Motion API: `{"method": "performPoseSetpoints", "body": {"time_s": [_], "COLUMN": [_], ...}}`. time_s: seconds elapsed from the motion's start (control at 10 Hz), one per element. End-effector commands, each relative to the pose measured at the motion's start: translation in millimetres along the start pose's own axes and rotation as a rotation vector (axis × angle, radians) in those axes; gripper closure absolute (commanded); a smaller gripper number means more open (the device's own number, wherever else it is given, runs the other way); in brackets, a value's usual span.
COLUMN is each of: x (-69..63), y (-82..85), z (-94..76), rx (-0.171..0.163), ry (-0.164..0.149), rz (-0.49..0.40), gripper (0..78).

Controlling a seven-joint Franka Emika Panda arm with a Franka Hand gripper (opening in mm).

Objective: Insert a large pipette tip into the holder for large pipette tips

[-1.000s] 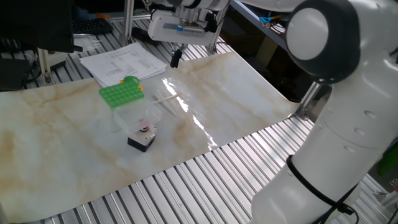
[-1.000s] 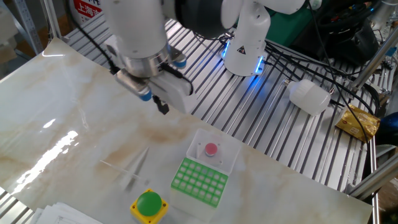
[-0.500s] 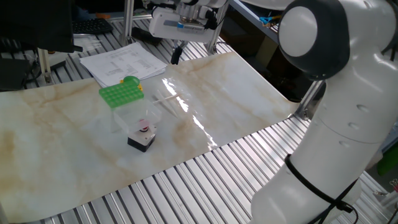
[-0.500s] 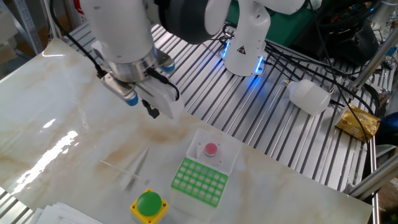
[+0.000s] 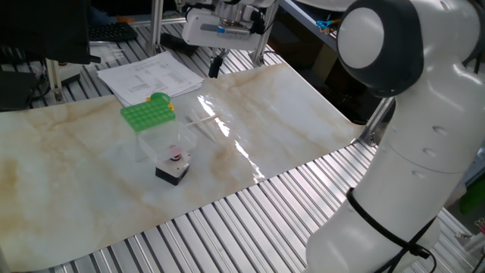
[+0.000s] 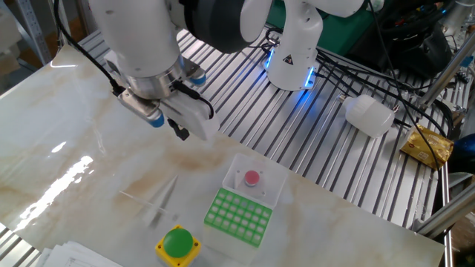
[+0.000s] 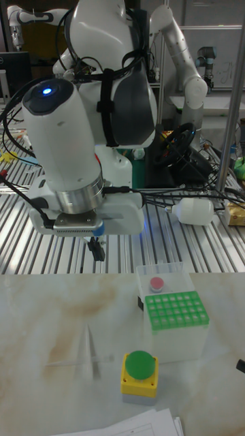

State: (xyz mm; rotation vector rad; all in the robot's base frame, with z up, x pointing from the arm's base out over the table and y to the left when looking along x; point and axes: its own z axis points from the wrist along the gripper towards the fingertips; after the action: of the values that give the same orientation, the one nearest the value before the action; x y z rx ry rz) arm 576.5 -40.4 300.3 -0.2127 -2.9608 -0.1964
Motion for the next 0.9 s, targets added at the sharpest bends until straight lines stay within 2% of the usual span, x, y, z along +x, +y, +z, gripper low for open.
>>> {"method": "performPoseSetpoints", "body": {"time_s": [0.1,0.2,0.5,0.7,0.9], "x": [-0.3,-0.3,-0.3,-0.3,-1.1], "y": [-0.2,-0.2,-0.2,-0.2,-0.9], "z": [-1.4,-1.4,-1.4,-1.4,-0.7], "rx": [0.015,0.020,0.026,0.084,0.088], "ry": [0.066,0.084,0.096,0.100,0.104], "rz": [0.087,0.113,0.135,0.110,0.079], "gripper": [77.6,77.6,77.6,77.6,77.6]}}
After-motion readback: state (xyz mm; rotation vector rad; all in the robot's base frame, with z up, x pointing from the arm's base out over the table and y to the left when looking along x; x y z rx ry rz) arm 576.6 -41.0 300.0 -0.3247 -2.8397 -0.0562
